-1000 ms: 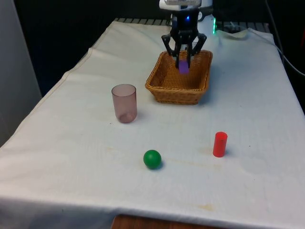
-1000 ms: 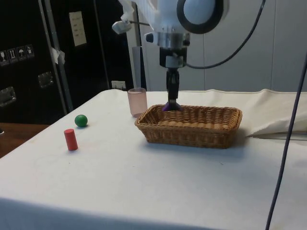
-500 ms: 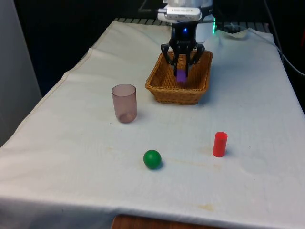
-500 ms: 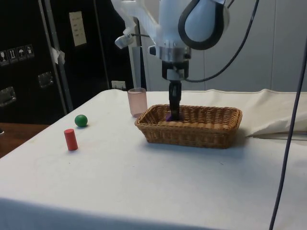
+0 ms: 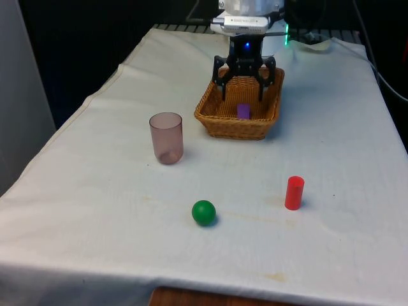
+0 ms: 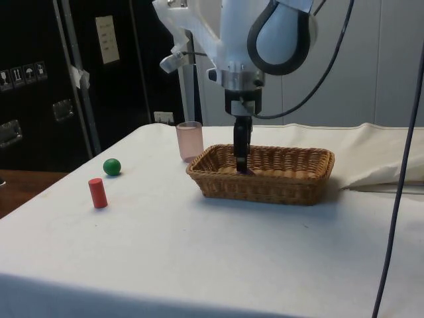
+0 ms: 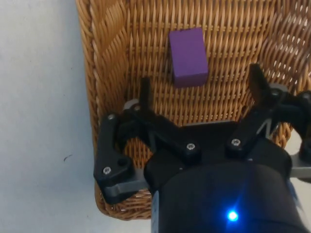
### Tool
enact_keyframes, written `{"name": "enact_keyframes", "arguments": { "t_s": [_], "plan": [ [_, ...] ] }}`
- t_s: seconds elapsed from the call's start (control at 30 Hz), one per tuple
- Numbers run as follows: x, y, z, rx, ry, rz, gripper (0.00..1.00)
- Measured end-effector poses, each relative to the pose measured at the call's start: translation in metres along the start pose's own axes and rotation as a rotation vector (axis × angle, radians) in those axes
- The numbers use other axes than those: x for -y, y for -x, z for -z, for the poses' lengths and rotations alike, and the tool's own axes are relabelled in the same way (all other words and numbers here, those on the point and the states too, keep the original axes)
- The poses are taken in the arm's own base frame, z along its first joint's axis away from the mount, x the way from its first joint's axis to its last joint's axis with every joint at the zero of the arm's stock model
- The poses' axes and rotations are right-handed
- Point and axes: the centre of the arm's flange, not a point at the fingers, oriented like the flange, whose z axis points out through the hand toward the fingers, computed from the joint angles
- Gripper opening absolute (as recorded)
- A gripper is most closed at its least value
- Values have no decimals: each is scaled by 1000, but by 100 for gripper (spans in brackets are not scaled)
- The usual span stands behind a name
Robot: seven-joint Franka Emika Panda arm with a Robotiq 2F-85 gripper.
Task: Pick up the triangular block and place it into the basket.
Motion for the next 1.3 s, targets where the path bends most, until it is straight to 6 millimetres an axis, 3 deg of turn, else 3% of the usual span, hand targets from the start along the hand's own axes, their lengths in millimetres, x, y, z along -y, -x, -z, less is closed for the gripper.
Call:
{"name": "enact_keyframes", "arguments": {
  "t_s": [0.4, 1.07, 1.3],
  "plan": [
    [-7, -10, 19, -26, -3, -15, 100],
    [-24, -45, 91, -46, -31, -45, 100],
    [-26, -52, 104, -53, -33, -54, 100]
  ]
}}
